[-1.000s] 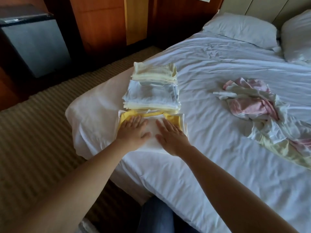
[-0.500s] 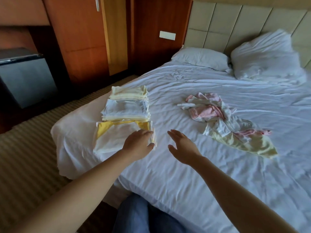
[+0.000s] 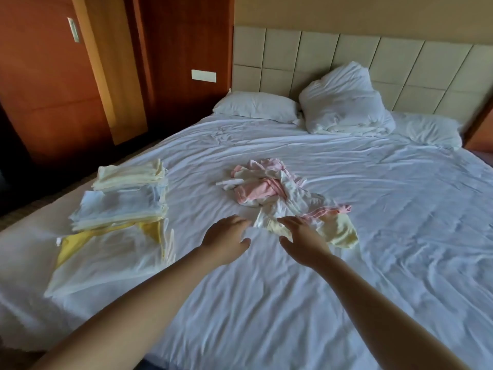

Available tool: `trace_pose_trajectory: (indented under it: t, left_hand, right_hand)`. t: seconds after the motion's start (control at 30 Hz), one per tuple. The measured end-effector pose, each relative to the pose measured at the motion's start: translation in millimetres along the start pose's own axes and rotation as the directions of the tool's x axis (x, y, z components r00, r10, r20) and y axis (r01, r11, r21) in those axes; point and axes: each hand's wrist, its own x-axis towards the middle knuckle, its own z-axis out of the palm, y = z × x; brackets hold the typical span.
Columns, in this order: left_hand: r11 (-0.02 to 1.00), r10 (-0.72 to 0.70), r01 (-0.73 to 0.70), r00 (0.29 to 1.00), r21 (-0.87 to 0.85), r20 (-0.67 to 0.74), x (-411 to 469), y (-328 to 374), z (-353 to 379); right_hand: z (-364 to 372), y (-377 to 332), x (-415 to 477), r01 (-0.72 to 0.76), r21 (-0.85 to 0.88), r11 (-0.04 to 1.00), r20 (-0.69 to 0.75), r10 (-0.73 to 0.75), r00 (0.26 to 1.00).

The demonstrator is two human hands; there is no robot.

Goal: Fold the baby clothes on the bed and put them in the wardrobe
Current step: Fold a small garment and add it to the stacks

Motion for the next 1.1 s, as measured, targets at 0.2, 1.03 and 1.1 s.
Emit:
trace_pose_trajectory:
  t: [0.2, 1.03, 1.1]
  left_hand:
    - [0.997, 0.069, -0.067, 0.996, -0.043, 0.055, 63, 22, 31]
    - [0.986, 0.168, -0.161, 0.969, 0.055, -0.183, 248, 55, 156]
    - [0.989, 0.141, -0.147, 0.971, -0.015, -0.193, 246, 58, 150]
  right_hand:
    - [-2, 67, 34, -0.123, -0.003, 0.992, 0.024, 0.123, 0.992]
    - [49, 216, 128, -0.296, 0.179, 0.938, -0.18, 0.327, 0.928]
    - [42, 211, 124, -0.273, 0.189, 0.943, -0.204, 0.309, 0.929]
